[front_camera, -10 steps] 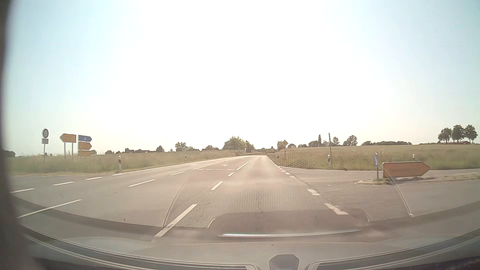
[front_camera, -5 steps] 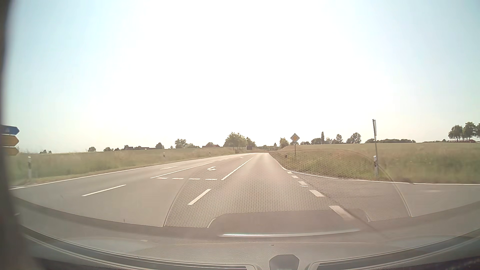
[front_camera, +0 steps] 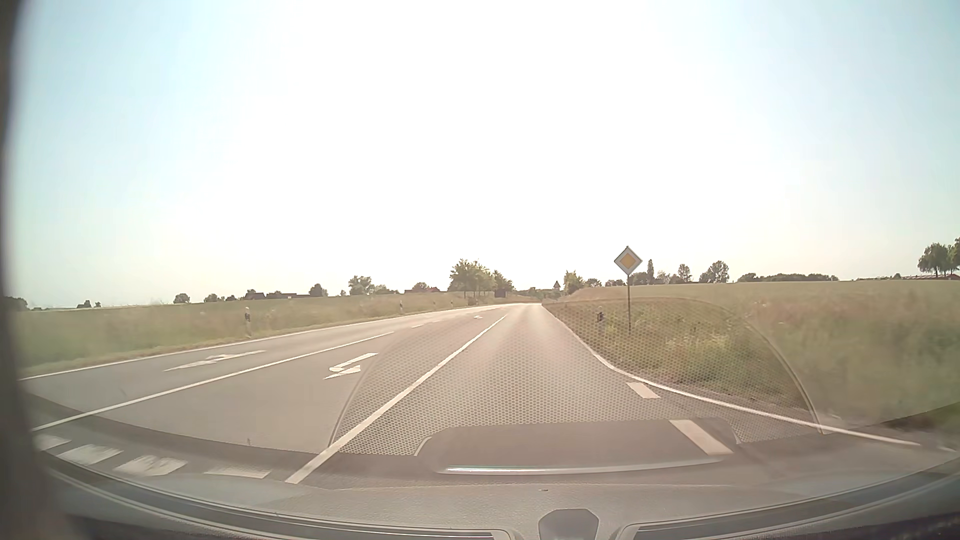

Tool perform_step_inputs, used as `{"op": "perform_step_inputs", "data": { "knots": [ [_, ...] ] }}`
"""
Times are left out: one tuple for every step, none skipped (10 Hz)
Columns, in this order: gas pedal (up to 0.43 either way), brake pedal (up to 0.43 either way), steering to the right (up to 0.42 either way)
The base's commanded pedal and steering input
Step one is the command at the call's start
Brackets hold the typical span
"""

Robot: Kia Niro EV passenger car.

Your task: Follow the waypoints while adhering to traffic rules and regulations

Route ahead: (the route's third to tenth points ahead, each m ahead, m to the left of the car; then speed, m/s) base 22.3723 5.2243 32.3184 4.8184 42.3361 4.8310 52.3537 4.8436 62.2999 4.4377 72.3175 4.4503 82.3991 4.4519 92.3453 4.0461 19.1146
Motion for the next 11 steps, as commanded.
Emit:
{"op": "perform_step_inputs", "data": {
  "knots": [
    [0.197,0.006,0.005],
    [0.197,0.006,0.005],
    [0.197,0.006,0.006],
    [0.197,0.006,0.005],
    [0.197,0.006,0.005],
    [0.197,0.006,0.005],
    [0.197,0.006,0.004],
    [0.197,0.006,0.005],
    [0.197,0.006,0.005],
    [0.197,0.006,0.004],
    [0.197,0.006,0.004]
  ]
}}
